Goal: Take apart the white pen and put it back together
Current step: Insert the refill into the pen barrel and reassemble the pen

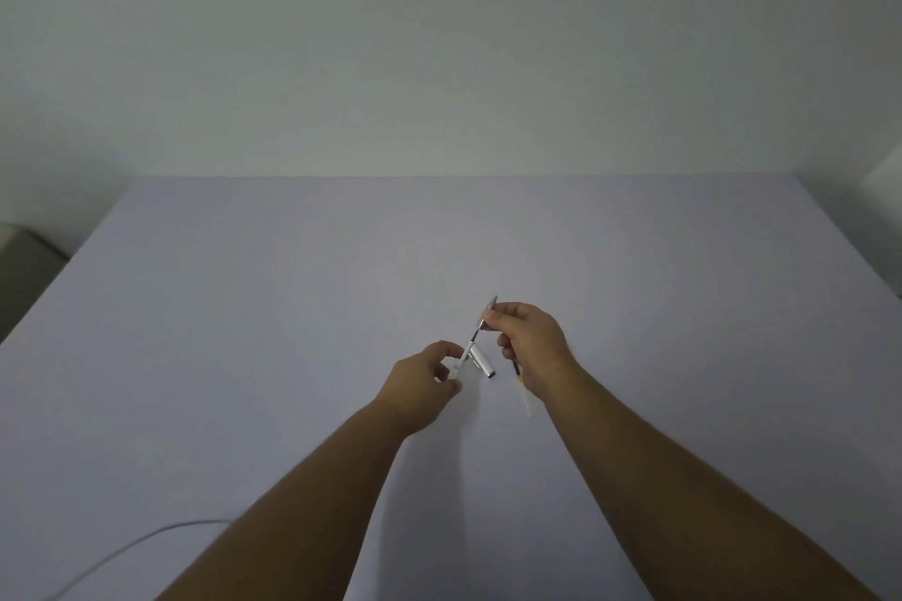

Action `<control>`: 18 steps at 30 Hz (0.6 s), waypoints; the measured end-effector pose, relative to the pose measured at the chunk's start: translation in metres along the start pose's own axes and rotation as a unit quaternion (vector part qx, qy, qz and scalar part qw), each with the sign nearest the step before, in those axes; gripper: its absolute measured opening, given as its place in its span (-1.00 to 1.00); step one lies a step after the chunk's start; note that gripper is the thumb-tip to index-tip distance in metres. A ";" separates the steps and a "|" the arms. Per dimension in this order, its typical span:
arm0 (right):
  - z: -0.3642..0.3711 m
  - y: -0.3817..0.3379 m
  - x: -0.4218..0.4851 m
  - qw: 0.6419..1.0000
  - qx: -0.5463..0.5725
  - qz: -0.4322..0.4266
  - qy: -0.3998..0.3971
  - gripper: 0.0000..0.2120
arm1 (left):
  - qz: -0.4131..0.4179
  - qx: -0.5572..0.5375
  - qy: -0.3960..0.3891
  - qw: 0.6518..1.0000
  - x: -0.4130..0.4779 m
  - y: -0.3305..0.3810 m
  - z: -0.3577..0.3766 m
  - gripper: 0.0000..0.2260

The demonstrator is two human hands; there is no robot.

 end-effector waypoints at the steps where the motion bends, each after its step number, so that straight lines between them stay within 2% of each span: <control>1: 0.000 0.000 -0.001 1.000 -0.005 -0.002 -0.003 -0.96 | 0.000 0.000 0.000 1.000 -0.001 0.001 0.000 -0.73; 6: 0.002 0.001 -0.005 0.999 -0.038 -0.006 -0.009 -0.99 | -0.001 -0.004 0.004 1.000 -0.005 0.006 0.000 -0.71; 12: 0.006 -0.001 -0.012 0.998 -0.053 -0.014 -0.016 -0.92 | -0.008 -0.011 0.013 1.000 -0.008 0.006 -0.002 -0.71; 18: 0.008 -0.006 -0.018 0.996 -0.069 -0.045 -0.036 -0.95 | -0.014 0.001 0.034 0.999 -0.010 0.002 -0.004 -0.85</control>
Point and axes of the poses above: each hand's wrist, its own x-axis towards the middle knuckle, its own z-axis out of the palm, y = z × x, the point moved 7 cm from there along x, towards the middle knuckle, and after that the axes turned 8 degrees about -x, right-handed, at the moved point
